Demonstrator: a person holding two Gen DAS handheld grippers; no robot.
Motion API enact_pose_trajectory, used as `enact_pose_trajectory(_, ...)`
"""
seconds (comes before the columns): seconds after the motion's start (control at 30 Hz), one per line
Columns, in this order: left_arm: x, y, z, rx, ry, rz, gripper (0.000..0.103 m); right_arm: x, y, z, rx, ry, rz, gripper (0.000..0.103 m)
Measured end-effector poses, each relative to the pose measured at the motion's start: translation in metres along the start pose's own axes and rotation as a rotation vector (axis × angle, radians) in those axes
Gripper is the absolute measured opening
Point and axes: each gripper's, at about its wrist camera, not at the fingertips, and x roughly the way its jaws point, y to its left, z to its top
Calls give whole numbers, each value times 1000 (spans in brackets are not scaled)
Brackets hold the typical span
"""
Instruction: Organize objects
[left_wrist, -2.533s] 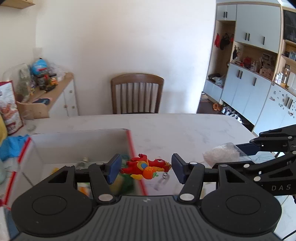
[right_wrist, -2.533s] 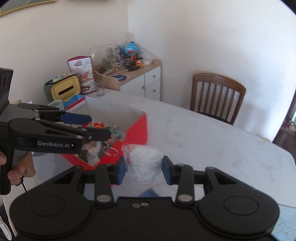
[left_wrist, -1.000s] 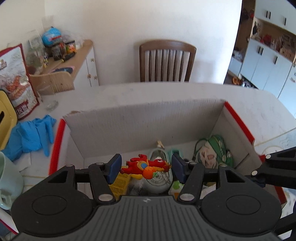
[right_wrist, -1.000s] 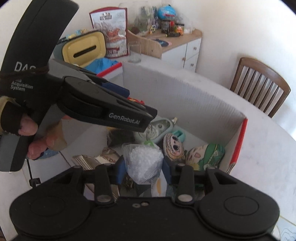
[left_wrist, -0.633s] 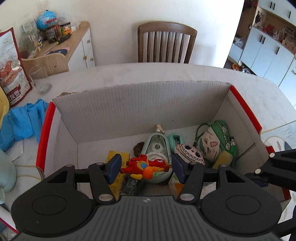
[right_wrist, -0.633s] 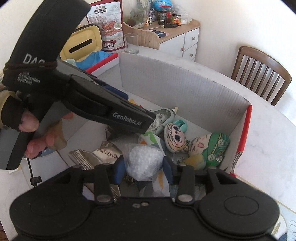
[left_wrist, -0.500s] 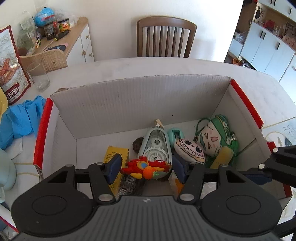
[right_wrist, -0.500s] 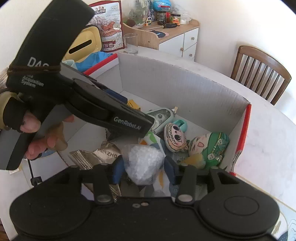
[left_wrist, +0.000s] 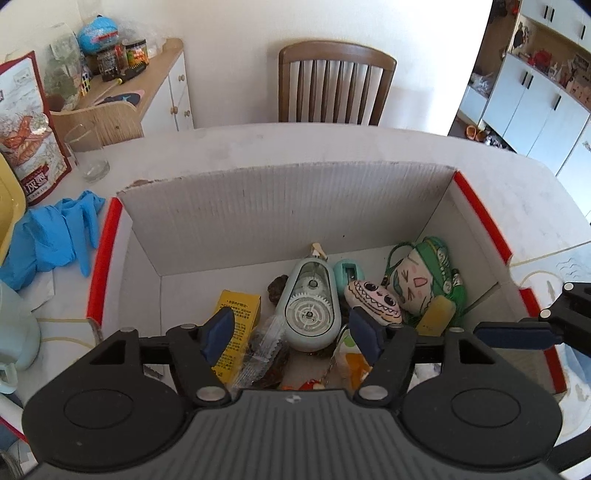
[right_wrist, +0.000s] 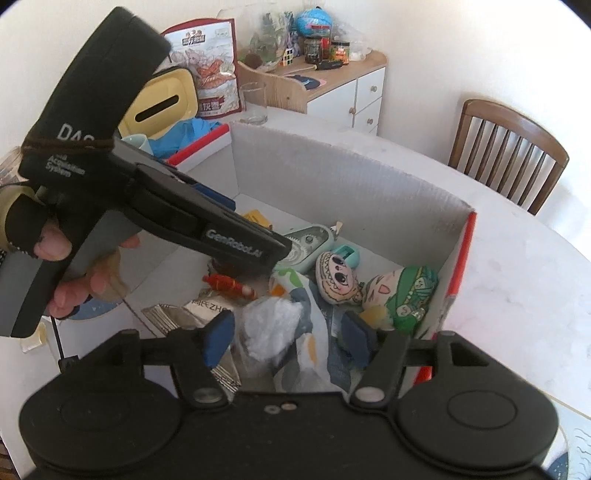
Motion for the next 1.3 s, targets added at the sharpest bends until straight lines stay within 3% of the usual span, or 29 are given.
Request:
enact_pose_trajectory(0.47,-63,-16,-6,7,-136,-4,70,-52,-5,-2,46,-99,-21,67)
enact_pose_trajectory(0.83,-119,-28,-26,-2,-243,11,75,-95,-2,-7,79,-199,-15,77)
enact_pose_trajectory(1.3,-161,-37,-55,-11,-316,17,81,-129,-4,-21,133,-291,19,87)
